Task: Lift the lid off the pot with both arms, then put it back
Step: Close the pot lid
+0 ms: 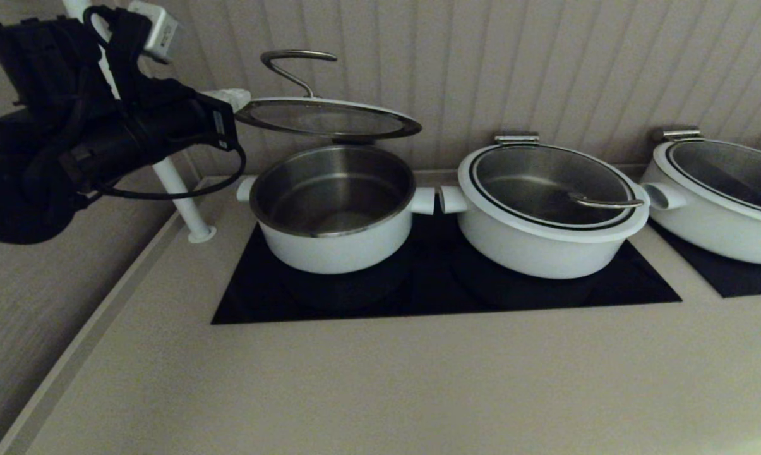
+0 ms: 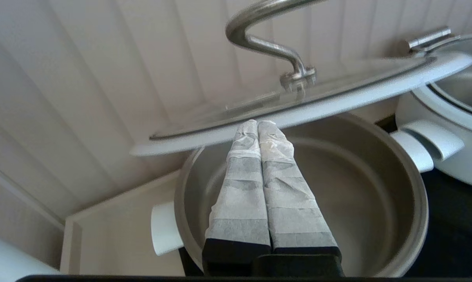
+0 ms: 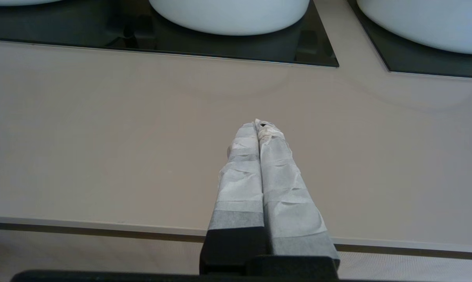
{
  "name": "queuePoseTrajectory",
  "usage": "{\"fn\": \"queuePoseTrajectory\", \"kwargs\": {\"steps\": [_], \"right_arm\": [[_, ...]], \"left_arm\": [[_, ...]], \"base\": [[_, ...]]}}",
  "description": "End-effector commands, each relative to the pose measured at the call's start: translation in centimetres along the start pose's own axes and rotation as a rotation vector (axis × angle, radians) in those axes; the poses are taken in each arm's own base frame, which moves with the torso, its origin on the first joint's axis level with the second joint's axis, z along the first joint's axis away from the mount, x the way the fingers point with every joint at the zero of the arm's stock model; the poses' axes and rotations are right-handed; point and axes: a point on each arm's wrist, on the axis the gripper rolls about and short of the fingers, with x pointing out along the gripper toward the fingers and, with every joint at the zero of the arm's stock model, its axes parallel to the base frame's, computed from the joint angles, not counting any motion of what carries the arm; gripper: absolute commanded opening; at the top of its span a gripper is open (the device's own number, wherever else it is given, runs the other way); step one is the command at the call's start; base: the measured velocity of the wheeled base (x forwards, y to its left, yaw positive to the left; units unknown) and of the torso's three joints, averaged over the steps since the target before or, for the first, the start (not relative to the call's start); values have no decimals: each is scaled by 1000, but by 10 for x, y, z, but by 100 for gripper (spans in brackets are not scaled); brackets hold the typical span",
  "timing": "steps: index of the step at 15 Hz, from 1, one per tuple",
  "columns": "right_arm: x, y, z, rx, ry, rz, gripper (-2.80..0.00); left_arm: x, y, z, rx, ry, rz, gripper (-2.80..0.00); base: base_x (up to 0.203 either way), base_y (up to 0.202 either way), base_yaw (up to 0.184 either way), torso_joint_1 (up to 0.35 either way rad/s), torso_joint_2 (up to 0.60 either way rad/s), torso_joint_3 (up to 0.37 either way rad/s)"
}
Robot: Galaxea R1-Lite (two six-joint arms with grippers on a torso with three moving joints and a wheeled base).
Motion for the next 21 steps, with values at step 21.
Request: {"fn": "queuePoseTrajectory", "kwargs": {"steps": [21], "right_arm": [[0,0,0,-1,1,1,-280]], "left_arm": [[25,1,-17,-13,22,-10,-280]], "base": [[0,0,0,0,0,0]]}}
